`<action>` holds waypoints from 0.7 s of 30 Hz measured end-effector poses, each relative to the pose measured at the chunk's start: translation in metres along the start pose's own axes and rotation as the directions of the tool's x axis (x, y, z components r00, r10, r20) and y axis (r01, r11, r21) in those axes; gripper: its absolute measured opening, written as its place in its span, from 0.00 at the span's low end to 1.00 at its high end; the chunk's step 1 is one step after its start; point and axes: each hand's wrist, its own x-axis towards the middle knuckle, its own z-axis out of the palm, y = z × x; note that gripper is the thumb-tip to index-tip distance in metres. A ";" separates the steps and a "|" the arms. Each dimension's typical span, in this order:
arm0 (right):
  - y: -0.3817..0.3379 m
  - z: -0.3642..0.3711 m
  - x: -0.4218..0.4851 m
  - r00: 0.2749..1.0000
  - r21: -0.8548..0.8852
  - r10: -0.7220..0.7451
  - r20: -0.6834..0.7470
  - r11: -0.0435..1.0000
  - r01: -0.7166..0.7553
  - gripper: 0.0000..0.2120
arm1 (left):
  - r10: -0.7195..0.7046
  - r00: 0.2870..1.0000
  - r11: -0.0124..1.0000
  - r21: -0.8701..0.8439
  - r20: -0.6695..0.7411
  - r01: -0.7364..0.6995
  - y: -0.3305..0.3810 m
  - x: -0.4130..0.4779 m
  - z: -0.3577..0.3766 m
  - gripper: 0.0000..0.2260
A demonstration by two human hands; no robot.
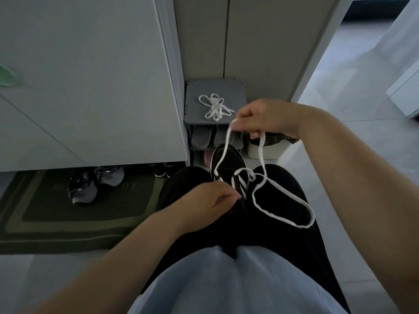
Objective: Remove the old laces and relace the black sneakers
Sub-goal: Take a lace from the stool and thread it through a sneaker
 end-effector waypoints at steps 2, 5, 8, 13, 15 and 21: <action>0.001 0.014 0.008 0.993 -0.269 0.055 0.101 0.963 -0.026 0.15 | -0.039 0.999 0.998 -0.057 -0.024 0.037 0.000 -0.001 0.008 0.12; 0.023 0.049 0.028 0.970 -0.469 0.158 0.183 0.881 -0.055 0.18 | -0.052 0.996 0.993 -0.106 -0.069 0.044 0.001 -0.003 0.011 0.11; 0.044 0.073 0.039 0.984 -0.491 0.140 0.114 0.868 -0.067 0.23 | -0.056 0.996 0.974 -0.224 -0.074 0.038 0.004 -0.013 0.005 0.13; 0.059 0.086 0.043 0.996 -0.529 0.081 -0.029 0.845 -0.084 0.23 | -0.134 0.990 0.863 -0.496 -0.046 0.093 -0.003 -0.040 -0.029 0.15; 0.060 0.087 0.045 0.995 -0.510 0.089 -0.051 0.854 -0.102 0.20 | -0.227 0.972 0.847 -0.505 -0.066 0.163 -0.015 -0.043 -0.049 0.15; 0.052 0.078 0.045 0.995 -0.454 0.077 -0.063 0.886 -0.097 0.15 | -0.465 0.877 0.885 -0.046 -0.117 0.463 -0.040 -0.001 -0.044 0.11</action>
